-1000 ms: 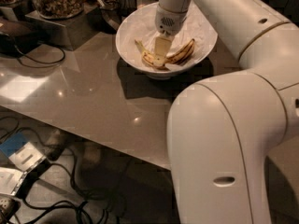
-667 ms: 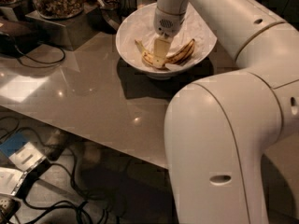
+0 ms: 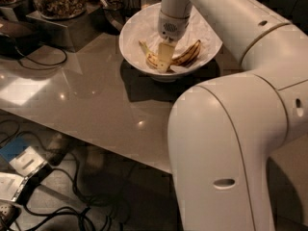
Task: Pick banana from white bowl
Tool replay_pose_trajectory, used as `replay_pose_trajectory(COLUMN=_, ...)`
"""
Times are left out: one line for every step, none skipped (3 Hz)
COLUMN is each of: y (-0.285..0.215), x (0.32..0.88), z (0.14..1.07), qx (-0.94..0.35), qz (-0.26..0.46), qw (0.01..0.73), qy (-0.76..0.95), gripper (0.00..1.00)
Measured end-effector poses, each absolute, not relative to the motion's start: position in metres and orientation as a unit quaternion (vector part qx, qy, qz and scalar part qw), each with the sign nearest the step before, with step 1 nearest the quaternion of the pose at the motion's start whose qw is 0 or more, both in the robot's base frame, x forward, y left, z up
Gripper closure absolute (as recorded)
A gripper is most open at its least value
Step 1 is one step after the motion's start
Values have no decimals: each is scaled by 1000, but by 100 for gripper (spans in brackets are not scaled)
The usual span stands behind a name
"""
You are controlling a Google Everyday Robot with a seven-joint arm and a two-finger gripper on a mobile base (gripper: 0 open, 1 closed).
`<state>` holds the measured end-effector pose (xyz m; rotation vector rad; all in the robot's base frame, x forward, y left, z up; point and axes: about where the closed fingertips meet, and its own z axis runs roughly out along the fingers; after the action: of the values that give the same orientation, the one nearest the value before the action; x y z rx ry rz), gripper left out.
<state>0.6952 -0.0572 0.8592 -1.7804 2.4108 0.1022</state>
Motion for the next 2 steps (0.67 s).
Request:
replay_pose_trajectory(y=-56, x=696, z=854, qx=-594, qz=40, qw=71, qy=801, gripper=42)
replay_pose_trajectory(y=-54, x=698, z=852, qx=-597, qz=29, qw=76, qy=798, gripper=61)
